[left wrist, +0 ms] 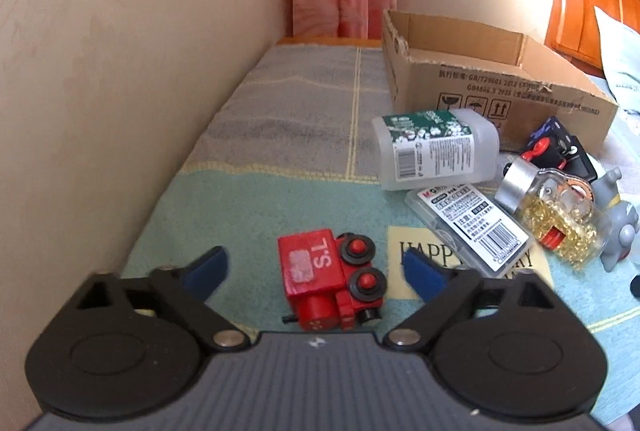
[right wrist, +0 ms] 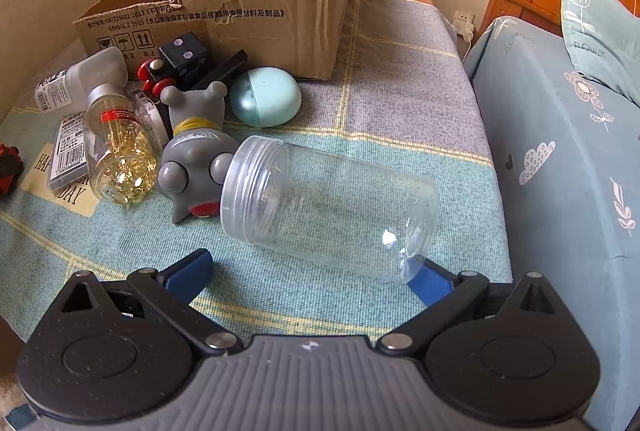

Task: Organize rigid objects
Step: 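Move the left gripper to the red S.L toy train while the right gripper approaches the clear plastic jar, then close the left gripper on the red train and lift while the right gripper grasps the clear jar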

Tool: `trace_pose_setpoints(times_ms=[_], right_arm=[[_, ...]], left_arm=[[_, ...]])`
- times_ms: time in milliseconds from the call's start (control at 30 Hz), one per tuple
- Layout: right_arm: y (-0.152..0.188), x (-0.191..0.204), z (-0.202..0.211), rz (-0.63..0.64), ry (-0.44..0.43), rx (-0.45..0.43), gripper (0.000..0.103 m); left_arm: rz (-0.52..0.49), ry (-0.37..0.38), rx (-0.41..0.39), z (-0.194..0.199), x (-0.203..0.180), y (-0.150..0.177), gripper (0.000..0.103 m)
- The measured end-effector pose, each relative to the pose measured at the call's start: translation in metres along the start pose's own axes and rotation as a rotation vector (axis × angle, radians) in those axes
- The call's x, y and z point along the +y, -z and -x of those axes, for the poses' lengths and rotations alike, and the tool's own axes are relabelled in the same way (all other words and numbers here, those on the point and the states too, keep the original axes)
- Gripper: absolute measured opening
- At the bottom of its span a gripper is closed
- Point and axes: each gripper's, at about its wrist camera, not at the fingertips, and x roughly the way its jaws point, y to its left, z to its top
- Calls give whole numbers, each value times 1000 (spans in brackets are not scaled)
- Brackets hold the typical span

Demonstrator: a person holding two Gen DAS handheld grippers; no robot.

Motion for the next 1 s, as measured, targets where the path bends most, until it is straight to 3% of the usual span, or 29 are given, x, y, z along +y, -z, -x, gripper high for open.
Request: trace_pose_setpoints(times_ms=[133,400,767,867,1000], right_arm=[[1,-1,2,-4,1,-5,103],[-11,-14,19,-80,-69,-64,103],[-28,-6,11,-71,-4,-82,103],[-29,-7,10,-65,-2,-79,103],[-26,-8,10,-63,13,-77,103]], left_arm=[[26,37,38,-5,-3,0,64],[-24,47,32,-10,-16,-2,64],[-20,108,34,-12,-20,-4,65],[-35,161,34,-11,-26,-5,64],[-69,155,27,-11,-33,-6,63]])
